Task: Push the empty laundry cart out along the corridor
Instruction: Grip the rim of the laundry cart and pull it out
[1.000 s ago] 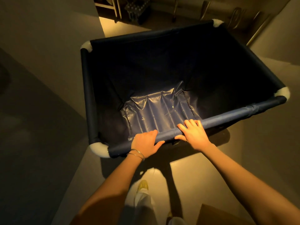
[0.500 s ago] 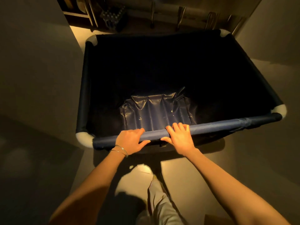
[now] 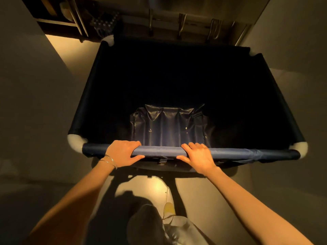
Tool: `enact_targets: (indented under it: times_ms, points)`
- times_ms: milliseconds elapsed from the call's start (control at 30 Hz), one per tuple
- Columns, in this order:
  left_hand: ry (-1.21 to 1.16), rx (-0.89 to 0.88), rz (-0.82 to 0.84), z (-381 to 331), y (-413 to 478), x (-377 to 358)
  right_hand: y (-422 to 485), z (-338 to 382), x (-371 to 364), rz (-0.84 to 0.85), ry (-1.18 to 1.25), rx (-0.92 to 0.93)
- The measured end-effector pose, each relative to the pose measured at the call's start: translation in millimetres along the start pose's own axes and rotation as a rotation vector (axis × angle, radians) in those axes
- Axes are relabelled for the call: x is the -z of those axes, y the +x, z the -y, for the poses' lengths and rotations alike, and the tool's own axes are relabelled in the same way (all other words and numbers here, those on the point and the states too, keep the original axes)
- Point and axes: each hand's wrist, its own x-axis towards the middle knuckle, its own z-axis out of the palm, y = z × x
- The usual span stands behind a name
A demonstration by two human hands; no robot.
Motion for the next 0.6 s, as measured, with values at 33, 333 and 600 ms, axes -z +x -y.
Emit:
enact_targets:
  times_ms: [33,333,600]
  points:
    - [0.004,-0.011,0.008,9,8,0,7,2,0,-0.008,-0.011,-0.023]
    - [0.013,-0.105,0.182,76,78,-1,63,14,5,0.064,-0.04,-0.246]
    - [0.028,-0.212,0.236,127,129,-2,107,26,21,0.169,-0.006,-0.415]
